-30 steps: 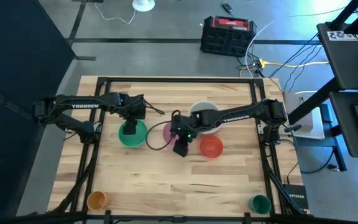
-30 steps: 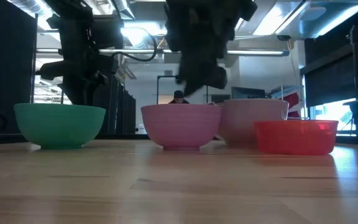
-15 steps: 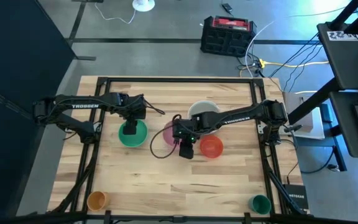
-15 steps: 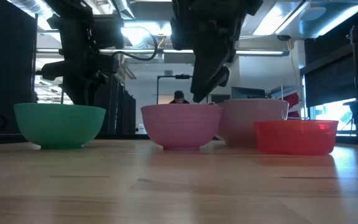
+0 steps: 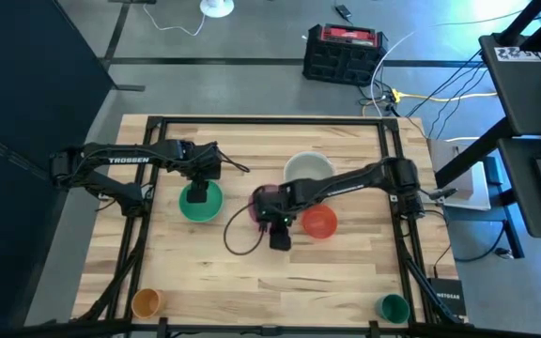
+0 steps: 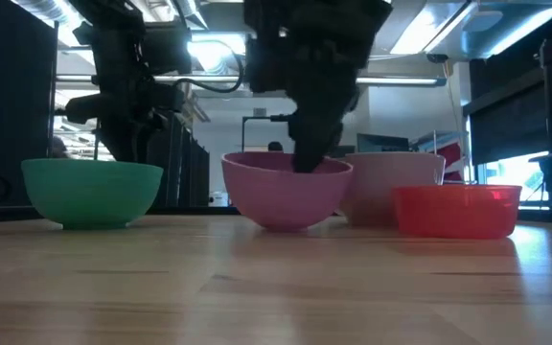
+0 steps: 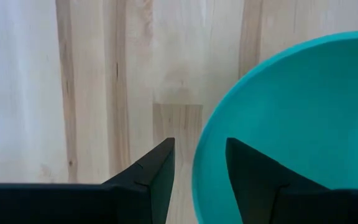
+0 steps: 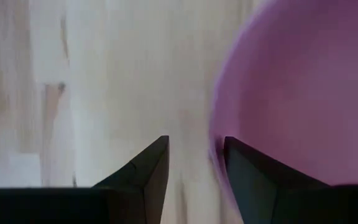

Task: Nest bowls inside each other
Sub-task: Stack the pink bowl on top of the white bowl

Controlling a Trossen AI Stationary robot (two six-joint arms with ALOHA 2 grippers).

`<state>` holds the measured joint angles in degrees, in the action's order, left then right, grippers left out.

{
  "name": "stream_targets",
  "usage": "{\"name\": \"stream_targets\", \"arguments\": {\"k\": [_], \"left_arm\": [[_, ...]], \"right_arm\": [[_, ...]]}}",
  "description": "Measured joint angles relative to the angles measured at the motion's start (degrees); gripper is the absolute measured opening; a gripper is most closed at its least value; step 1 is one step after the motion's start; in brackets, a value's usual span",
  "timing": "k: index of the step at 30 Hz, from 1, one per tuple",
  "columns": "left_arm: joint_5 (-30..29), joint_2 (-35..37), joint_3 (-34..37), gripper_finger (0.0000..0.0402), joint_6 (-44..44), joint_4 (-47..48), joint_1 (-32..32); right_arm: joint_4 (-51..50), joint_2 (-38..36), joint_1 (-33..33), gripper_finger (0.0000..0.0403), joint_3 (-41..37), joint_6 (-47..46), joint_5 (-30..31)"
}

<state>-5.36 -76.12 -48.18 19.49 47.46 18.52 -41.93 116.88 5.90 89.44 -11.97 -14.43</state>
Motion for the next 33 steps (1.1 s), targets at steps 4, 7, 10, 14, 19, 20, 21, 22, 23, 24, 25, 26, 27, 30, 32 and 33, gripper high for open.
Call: {"name": "stream_targets", "arguments": {"k": [4, 7, 10, 14, 19, 20, 21, 22, 23, 24, 25, 26, 27, 30, 32, 33], "left_arm": [[0.0, 0.0, 0.0, 0.0127, 0.05, -0.01, 0.02], [0.0, 0.0, 0.0, 0.0127, 0.13, -0.03, 0.02], [0.0, 0.0, 0.0, 0.0127, 0.2, -0.05, 0.02], [0.0, 0.0, 0.0, 0.0127, 0.3, -0.07, 0.02], [0.0, 0.0, 0.0, 0.0127, 0.42, -0.11, 0.02], [0.0, 0.0, 0.0, 0.0127, 0.46, -0.09, 0.02], [0.0, 0.0, 0.0, 0.0127, 0.44, -0.11, 0.02], [0.0, 0.0, 0.0, 0.0127, 0.46, -0.11, 0.0], [0.0, 0.0, 0.0, 0.0127, 0.46, -0.11, 0.02], [0.0, 0.0, 0.0, 0.0127, 0.46, -0.11, 0.02], [0.0, 0.0, 0.0, 0.0127, 0.46, -0.11, 0.02], [0.0, 0.0, 0.0, 0.0127, 0.46, -0.11, 0.0], [0.0, 0.0, 0.0, 0.0127, 0.46, -0.09, 0.02], [0.0, 0.0, 0.0, 0.0127, 0.46, -0.11, 0.01], [0.0, 0.0, 0.0, 0.0127, 0.47, -0.1, 0.01], [0.0, 0.0, 0.0, 0.0127, 0.54, -0.11, 0.02]], "right_arm": [[-0.17, 0.74, -0.27, 0.0136, 1.32, 0.48, 0.56], [-0.4, 0.82, -0.43, 0.0134, 1.46, 1.01, 1.12], [-0.63, 0.89, -0.59, 0.0131, 1.61, 1.54, 1.67], [-0.94, 1.0, -0.81, 0.0128, 1.81, 2.25, 2.41], [-1.33, 1.12, -1.07, 0.0124, 2.06, 3.13, 3.34], [-1.46, 1.14, -1.1, 0.012, 2.09, 3.22, 3.52], [-1.6, 1.14, -1.1, 0.011, 2.09, 3.26, 3.54], [-1.64, 1.14, -1.08, 0.0098, 2.09, 3.28, 3.51], [-1.6, 1.14, -1.06, 0.0086, 2.09, 3.28, 3.49], [-1.62, 1.14, -1.04, 0.0074, 2.09, 3.28, 3.49], [-1.6, 1.14, -1.02, 0.0065, 2.09, 3.28, 3.45], [-1.62, 1.14, -1.02, 0.0057, 2.09, 3.28, 3.37], [-1.62, 1.14, -1.04, 0.0052, 2.09, 3.24, 3.32], [-1.62, 1.14, -1.06, 0.0047, 2.09, 3.25, 3.28], [-1.64, 1.13, -1.06, 0.0044, 2.11, 3.22, 2.74], [-1.64, 1.12, -1.06, 0.0041, 2.15, 3.14, 2.63]]}}
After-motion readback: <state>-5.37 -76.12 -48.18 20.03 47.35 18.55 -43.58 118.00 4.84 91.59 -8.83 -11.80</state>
